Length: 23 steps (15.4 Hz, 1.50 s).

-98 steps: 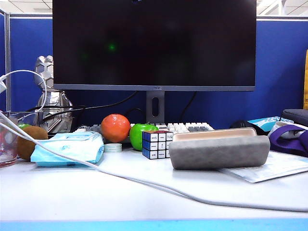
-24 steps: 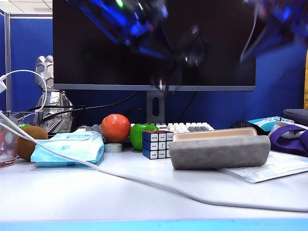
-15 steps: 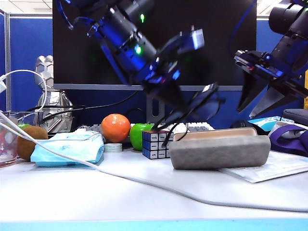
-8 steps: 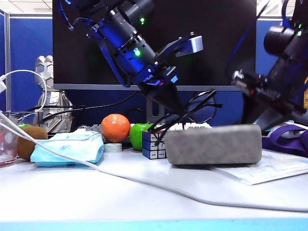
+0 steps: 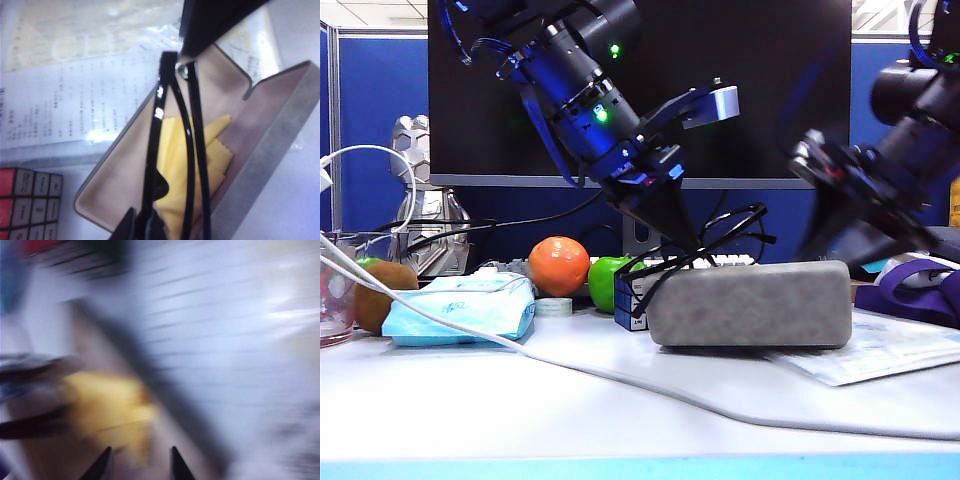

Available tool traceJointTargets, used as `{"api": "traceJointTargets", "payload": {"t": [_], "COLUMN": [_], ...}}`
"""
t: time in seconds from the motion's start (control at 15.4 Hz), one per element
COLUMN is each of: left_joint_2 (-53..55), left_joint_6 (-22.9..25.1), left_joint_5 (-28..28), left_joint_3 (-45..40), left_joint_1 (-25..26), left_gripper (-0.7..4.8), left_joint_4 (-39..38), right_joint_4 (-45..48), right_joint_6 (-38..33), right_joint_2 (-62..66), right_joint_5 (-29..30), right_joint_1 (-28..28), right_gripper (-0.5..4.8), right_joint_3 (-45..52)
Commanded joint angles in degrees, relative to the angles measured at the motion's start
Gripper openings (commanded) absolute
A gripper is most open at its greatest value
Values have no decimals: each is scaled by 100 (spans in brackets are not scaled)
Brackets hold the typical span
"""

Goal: Pick up the glasses, fold the temples of the glasses, place the glasses into the glasses case, and finally close the glasses case.

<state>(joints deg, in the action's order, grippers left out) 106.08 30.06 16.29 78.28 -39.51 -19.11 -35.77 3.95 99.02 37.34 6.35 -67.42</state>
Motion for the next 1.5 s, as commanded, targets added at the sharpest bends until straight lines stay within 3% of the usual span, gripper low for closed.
{"api": "traceJointTargets", "payload": {"t": [0.07,0.59,0.78,1.04,1.3,1.5], "left_joint_2": [13,33,17,-337,-839,-780], "left_joint_6": [166,442,562,551,560,914], "left_joint_5": [63,39,-442,-63,-109,-365], "left_joint_3": [13,13,15,24,24,24], "left_joint_1": [-17,-590,-761,-758,-754,-754], "left_gripper": [-6,-6,-7,-7,-7,-7], "left_joint_4": [-153,-422,-479,-555,-339,46], "right_joint_4": [-24,-2,13,98,140,138], "right_joint_6": [39,31,15,13,13,11], "right_joint_2": [-184,-914,-1270,-1554,-1552,-1554], "right_joint_5": [127,111,-46,-55,-57,-52], "right_joint_1": [0,0,0,0,0,0], "right_gripper": [149,149,149,148,148,149], "right_joint_3": [-7,-7,-7,-7,-7,-7]}}
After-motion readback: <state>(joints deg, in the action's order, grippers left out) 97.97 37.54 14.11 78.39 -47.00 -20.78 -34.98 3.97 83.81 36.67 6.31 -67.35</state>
